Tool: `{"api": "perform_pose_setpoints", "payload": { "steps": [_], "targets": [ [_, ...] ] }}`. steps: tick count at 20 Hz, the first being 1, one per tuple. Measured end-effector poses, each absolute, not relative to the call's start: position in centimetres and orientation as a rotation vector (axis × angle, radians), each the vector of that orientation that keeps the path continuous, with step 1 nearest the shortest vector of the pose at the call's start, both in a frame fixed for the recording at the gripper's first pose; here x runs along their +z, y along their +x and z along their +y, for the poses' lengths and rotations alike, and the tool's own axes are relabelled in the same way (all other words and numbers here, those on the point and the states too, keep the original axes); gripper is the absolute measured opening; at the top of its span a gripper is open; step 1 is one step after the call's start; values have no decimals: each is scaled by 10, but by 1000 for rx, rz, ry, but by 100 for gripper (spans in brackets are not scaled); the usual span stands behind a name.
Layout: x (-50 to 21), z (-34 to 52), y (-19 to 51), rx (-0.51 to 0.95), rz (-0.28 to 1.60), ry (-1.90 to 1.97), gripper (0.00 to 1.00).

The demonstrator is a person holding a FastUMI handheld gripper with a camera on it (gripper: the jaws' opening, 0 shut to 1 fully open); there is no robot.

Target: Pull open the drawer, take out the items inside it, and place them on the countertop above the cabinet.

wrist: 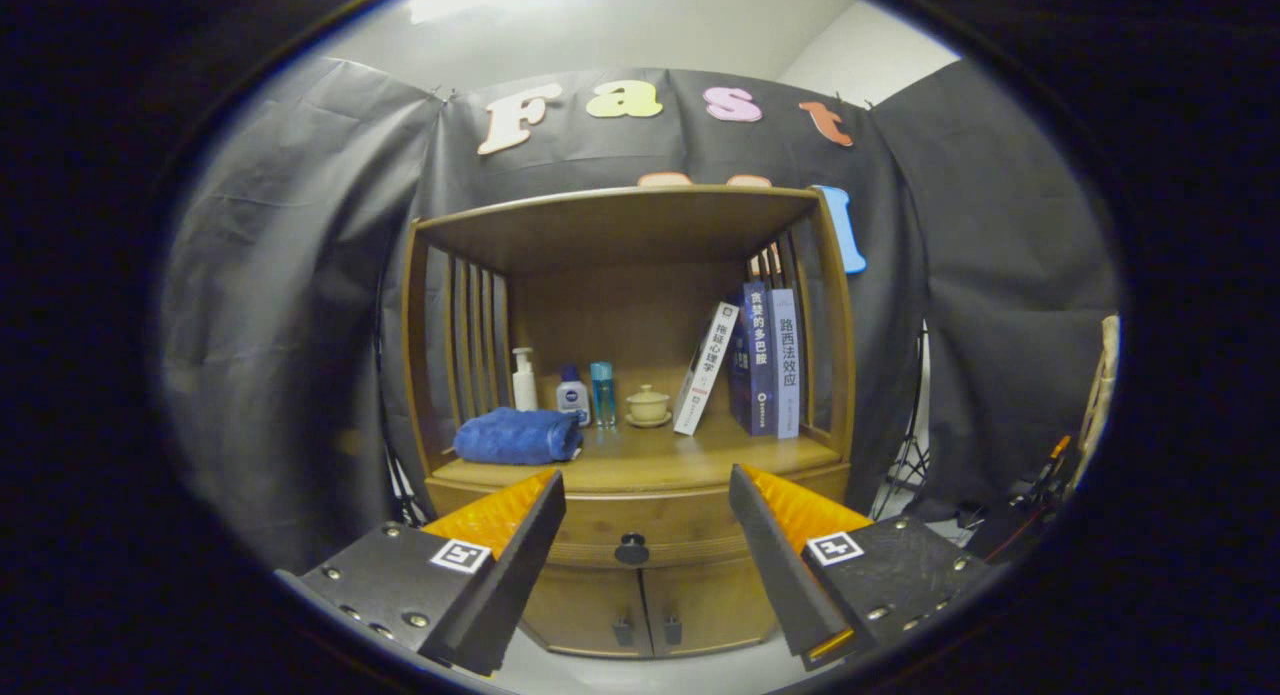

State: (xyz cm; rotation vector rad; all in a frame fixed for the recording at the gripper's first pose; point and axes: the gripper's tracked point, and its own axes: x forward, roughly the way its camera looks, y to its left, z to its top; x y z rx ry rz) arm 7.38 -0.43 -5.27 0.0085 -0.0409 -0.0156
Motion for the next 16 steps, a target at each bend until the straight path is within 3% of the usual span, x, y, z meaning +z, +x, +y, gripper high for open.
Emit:
{"api": "perform_pose_setpoints", "payload": {
  "steps": [10,15,16],
  "targets": [
    [-139,6,178,16,-7,23,99],
    [-208,22,204,58,131,40,99],
    [-222,19,210,51,161,47,90]
  ]
}}
